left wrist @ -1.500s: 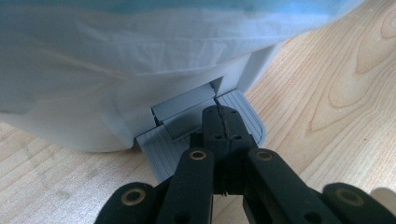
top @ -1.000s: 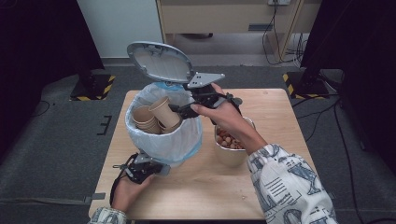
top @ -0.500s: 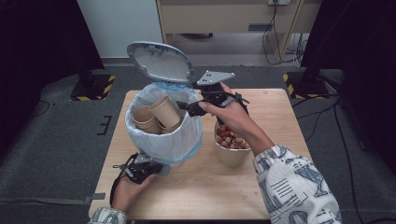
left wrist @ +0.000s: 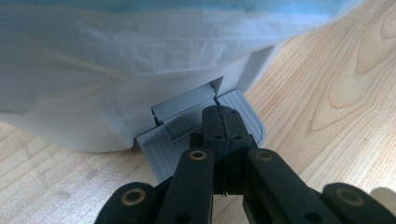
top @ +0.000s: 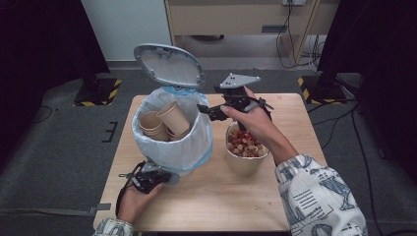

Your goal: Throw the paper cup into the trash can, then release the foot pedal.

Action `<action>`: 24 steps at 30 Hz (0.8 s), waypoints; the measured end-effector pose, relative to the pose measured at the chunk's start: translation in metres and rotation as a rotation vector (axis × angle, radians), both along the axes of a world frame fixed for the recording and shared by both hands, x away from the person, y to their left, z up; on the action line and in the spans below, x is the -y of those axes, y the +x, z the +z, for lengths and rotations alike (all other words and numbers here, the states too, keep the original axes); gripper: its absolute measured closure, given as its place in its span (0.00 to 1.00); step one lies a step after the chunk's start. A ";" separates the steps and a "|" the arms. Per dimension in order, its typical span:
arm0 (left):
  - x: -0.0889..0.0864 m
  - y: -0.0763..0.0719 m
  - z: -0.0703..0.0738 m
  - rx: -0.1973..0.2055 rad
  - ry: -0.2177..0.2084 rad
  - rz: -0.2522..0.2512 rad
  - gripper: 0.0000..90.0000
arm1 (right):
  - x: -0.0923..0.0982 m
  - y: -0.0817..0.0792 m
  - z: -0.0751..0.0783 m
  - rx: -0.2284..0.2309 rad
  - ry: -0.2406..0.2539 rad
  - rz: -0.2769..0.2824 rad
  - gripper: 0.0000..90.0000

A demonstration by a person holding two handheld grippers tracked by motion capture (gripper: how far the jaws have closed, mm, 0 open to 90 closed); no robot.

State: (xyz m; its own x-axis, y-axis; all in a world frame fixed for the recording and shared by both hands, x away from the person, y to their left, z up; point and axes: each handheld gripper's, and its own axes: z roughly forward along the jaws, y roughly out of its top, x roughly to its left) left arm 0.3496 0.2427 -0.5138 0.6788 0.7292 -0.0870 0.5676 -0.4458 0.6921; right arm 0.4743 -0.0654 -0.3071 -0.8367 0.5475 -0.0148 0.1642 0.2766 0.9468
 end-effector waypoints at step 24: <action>0.000 0.000 0.000 -0.001 -0.001 0.000 1.00 | 0.039 0.007 -0.007 -0.008 -0.003 -0.088 0.10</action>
